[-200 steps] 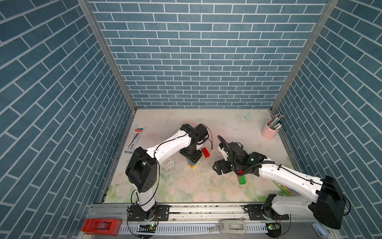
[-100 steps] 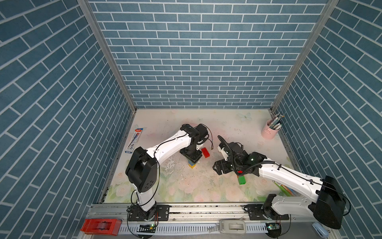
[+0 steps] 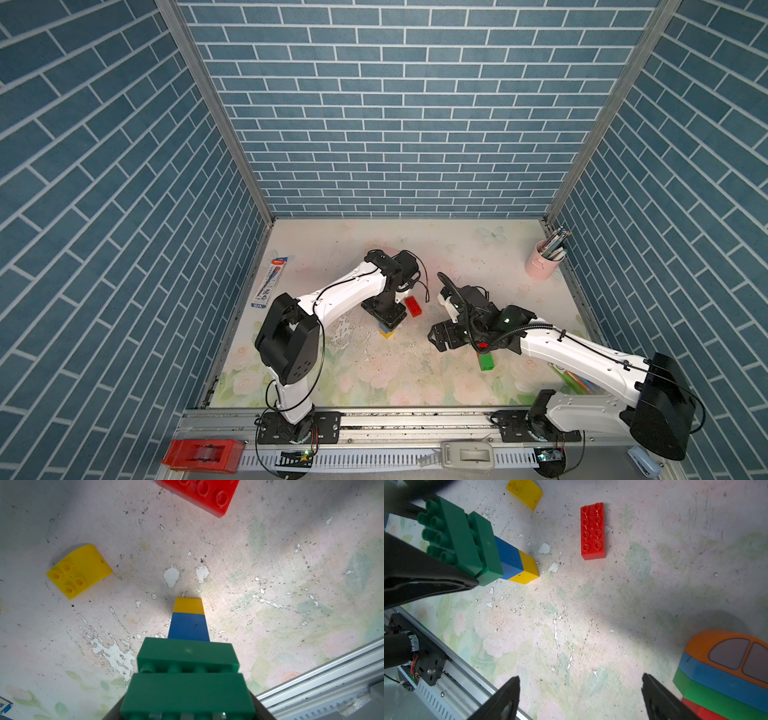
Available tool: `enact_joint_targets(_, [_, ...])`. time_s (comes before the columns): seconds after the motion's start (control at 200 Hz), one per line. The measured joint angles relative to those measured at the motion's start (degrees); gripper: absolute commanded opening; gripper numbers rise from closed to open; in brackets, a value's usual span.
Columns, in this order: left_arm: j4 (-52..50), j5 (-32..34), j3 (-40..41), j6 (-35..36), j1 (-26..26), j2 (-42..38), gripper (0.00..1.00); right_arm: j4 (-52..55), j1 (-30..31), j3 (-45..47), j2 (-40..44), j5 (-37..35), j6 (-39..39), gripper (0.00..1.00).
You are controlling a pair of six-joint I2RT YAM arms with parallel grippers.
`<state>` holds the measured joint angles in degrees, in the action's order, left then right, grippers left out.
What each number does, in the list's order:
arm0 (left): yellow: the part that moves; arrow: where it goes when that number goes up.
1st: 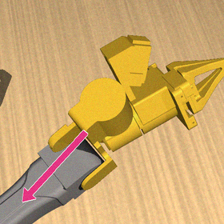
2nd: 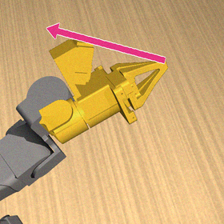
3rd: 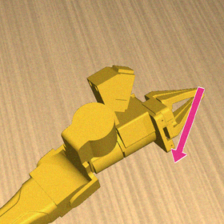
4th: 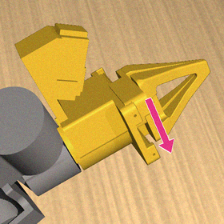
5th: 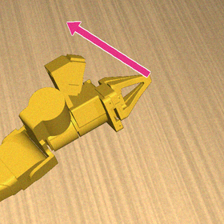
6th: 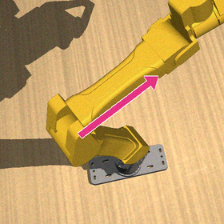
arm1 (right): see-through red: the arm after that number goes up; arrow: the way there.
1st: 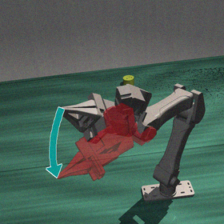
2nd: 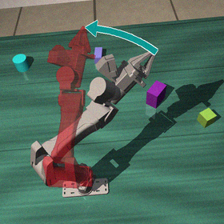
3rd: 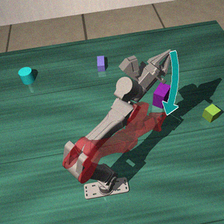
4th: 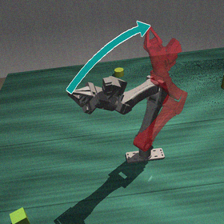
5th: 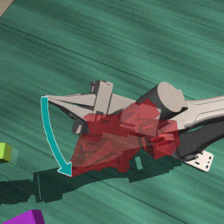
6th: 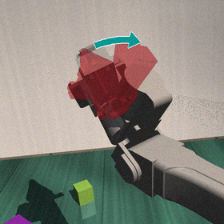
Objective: Assemble an ice cream with lego
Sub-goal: Assemble the lego brick with the lego brick.
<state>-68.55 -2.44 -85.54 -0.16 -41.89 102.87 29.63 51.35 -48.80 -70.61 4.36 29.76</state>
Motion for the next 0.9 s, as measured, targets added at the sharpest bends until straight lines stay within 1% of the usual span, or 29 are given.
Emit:
enact_joint_targets(0.405, [-1.2,1.1,-0.8,0.2,0.0,0.0,0.78,0.1,0.0,0.0,0.0,0.0,0.0,0.92])
enact_joint_targets(0.9, [-0.9,0.0,-1.4,-0.5,0.0,-1.7,0.78,0.4,0.0,0.0,0.0,0.0,0.0,0.93])
